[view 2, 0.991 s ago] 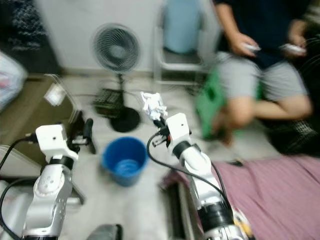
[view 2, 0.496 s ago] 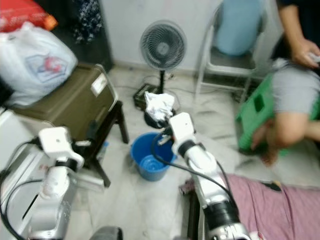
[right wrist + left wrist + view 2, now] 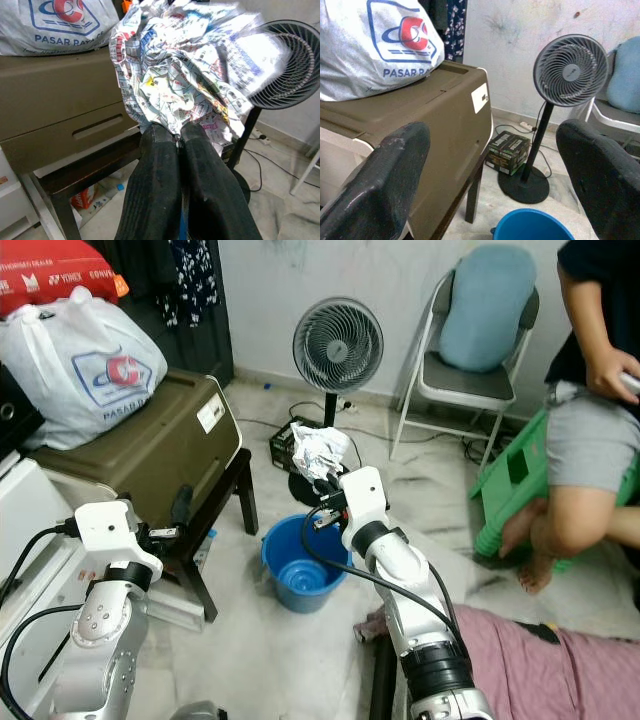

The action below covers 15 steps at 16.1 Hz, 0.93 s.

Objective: Clean up the room

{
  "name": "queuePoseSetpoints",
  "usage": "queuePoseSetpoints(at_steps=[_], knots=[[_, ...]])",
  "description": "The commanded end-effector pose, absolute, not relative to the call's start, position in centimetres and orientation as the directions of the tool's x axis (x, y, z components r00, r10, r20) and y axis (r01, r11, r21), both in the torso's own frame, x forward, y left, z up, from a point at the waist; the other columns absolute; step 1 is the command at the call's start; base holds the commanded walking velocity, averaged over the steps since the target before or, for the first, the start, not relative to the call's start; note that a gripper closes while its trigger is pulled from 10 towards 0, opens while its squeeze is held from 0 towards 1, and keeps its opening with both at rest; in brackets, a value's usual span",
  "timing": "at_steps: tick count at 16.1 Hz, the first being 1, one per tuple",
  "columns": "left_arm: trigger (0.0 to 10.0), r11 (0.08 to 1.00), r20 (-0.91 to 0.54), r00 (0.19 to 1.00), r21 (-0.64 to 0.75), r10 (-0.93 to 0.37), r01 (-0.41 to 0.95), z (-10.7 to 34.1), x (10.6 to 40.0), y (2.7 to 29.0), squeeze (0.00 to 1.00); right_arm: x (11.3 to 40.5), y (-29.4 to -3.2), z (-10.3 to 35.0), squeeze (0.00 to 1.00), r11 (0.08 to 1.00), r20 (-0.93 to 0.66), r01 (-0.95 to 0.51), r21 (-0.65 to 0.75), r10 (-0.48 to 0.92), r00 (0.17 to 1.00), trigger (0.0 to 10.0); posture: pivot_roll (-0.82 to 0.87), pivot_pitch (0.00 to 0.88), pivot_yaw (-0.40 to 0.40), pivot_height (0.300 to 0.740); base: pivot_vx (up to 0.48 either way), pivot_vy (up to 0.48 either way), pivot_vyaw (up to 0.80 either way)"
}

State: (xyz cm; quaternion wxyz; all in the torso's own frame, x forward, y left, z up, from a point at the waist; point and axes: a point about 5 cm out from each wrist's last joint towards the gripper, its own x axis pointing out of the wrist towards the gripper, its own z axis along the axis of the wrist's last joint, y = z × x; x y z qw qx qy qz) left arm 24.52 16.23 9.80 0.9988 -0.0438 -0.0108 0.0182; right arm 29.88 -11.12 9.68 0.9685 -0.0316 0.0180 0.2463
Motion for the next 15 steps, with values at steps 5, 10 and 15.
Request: queuePoseSetpoints(at_steps=[5, 10, 15], knots=[[10.0, 0.995, 0.052, 0.998, -0.096, 0.018, -0.013, 10.5, 24.61, 15.98, 0.0, 30.26, -11.21, 10.07, 0.0, 0.876, -0.045, -0.479, -0.056, 0.478, 0.877, 10.0, -0.05, 0.0, -0.061, 0.74, 0.456, 0.0, 0.0], [10.0, 0.995, 0.055, 0.998, -0.095, 0.02, -0.015, 10.54, 24.65, 15.99, 0.0, 30.32, -11.17, 10.09, 0.0, 0.875, -0.045, -0.481, -0.056, 0.479, 0.877, 10.0, -0.05, 0.0, -0.062, 0.74, 0.45, 0.0, 0.0], [10.0, 0.996, 0.047, 0.998, -0.075, 0.048, -0.045, 10.47, 24.78, 16.18, 0.0, 30.31, -10.96, 10.2, 0.0, 0.865, -0.036, -0.497, -0.075, 0.495, 0.868, 10.0, -0.05, 0.0, -0.063, 0.74, 0.083, 0.0, 0.19]])
